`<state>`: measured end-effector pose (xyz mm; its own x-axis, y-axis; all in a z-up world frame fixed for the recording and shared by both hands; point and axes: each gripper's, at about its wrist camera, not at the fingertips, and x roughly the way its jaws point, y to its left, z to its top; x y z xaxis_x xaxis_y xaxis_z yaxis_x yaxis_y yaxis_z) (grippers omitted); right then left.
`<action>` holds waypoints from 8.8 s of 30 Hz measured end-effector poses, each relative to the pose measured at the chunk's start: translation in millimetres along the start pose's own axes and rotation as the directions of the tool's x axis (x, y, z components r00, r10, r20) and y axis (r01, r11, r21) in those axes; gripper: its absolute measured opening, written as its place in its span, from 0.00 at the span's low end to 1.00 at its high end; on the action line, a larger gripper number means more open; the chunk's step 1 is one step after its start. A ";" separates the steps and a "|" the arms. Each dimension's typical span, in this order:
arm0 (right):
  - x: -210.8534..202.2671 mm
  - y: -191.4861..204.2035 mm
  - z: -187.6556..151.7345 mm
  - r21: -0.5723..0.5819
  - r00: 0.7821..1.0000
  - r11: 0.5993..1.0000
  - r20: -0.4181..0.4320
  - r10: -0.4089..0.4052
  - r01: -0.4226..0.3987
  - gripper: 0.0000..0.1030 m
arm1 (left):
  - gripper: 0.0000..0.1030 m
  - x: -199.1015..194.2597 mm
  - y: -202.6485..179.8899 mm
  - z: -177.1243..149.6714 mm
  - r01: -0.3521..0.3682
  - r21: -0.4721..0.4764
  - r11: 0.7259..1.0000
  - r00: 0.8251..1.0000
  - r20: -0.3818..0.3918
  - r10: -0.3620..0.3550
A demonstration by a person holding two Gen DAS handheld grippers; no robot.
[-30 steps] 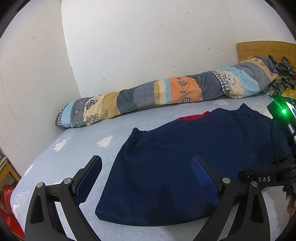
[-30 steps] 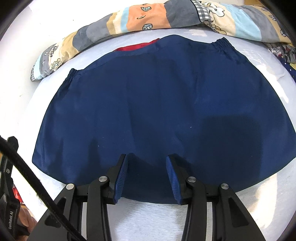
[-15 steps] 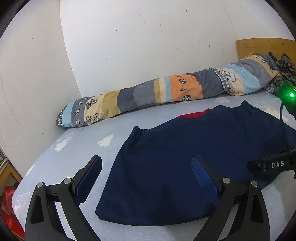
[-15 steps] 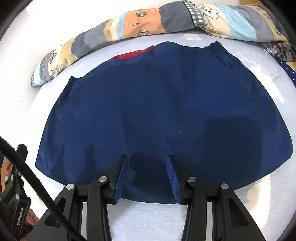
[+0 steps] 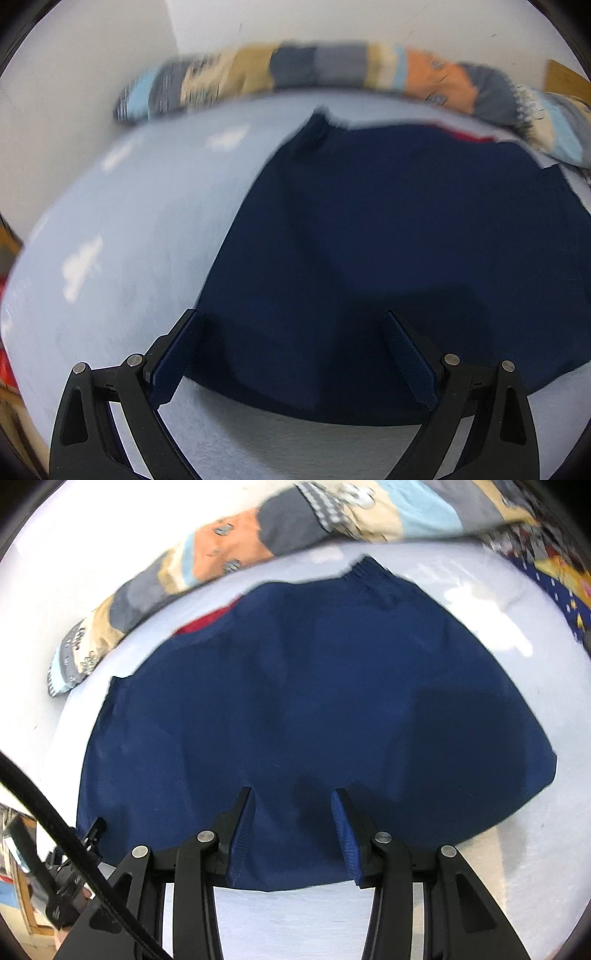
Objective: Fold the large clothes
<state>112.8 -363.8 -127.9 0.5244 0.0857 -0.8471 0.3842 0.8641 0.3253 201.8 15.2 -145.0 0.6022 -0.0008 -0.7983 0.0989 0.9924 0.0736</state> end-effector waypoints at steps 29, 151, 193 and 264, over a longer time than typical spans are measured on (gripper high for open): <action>-28.4 -220.5 -14.9 0.572 0.925 0.735 0.136 0.354 -0.366 0.59 | 0.96 -59.1 -43.3 10.6 0.014 0.127 0.992 0.974 0.222 -0.042; -62.3 242.9 31.8 -0.272 0.953 0.962 0.295 0.073 0.010 0.25 | 0.88 -55.8 160.4 122.7 0.161 -0.193 0.968 0.959 0.263 -0.107; 58.5 190.0 -49.4 -0.585 0.996 0.807 0.063 -0.059 0.085 0.05 | 0.88 35.3 18.5 77.1 0.098 0.112 0.989 0.990 0.089 -0.108; -0.6 184.3 -51.7 -0.443 0.994 0.890 -0.012 0.112 -0.106 0.25 | 0.93 -53.2 23.5 -3.2 -0.016 0.032 0.999 0.975 0.224 0.008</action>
<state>144.1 -178.9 -89.1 0.5551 0.1878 -0.8103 -0.0500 0.9799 0.1929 169.6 38.9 -102.7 0.7653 -0.0202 -0.6434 0.1144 0.9879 0.1050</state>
